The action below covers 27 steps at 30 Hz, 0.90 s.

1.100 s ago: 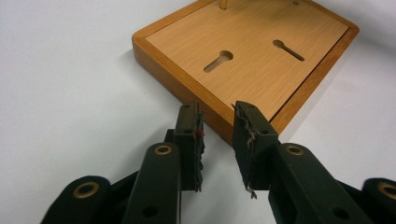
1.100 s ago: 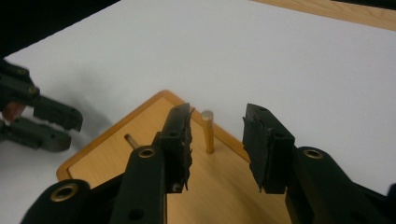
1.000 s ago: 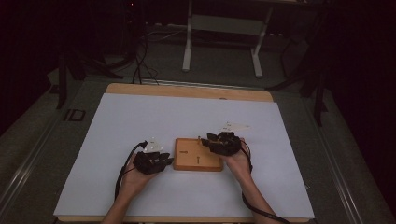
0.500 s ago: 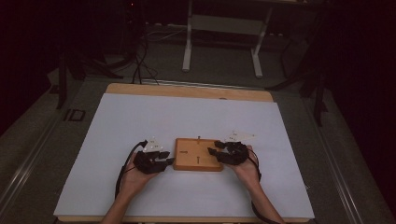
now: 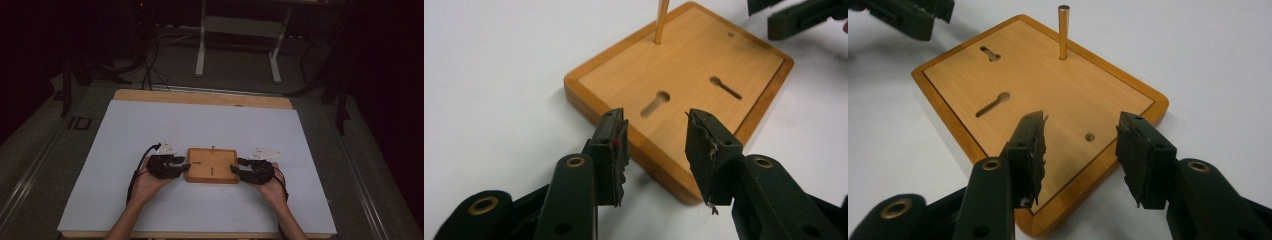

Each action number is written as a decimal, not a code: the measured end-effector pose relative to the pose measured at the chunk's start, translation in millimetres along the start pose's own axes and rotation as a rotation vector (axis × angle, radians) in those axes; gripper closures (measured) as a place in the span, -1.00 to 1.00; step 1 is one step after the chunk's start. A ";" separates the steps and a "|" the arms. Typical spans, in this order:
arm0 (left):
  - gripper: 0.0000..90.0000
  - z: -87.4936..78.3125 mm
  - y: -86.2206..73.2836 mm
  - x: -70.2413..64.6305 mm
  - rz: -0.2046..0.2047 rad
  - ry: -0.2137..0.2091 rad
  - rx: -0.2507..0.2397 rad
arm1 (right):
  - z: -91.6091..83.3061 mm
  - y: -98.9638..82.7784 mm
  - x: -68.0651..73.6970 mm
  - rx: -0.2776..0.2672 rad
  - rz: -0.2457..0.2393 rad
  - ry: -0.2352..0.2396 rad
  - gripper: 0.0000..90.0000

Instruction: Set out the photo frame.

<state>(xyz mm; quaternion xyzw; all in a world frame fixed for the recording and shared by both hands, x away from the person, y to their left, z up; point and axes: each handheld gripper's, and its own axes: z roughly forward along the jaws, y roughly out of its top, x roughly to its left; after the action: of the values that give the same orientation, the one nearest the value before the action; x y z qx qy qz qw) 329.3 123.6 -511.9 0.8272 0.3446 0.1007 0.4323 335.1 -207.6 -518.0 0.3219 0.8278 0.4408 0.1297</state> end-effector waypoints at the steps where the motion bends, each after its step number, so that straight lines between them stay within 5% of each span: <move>1: 0.36 1.2 1.4 0.6 0.001 -0.006 -0.002 | -0.9 -0.9 0.0 -0.001 0.001 -0.002 0.20; 9: 0.44 13.8 16.3 5.1 -0.014 -0.039 -0.009 | -6.4 -7.9 2.4 0.009 0.004 -0.012 0.20; 27: 0.60 51.0 48.7 1.7 0.080 -0.043 0.019 | -7.0 -16.3 10.1 0.045 -0.039 -0.017 0.21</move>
<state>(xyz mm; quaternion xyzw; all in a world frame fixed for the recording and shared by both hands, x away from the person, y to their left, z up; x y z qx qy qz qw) 377.8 72.9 -504.9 0.8462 0.3029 0.0967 0.4276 317.1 -212.2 -526.6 0.3123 0.8425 0.4167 0.1379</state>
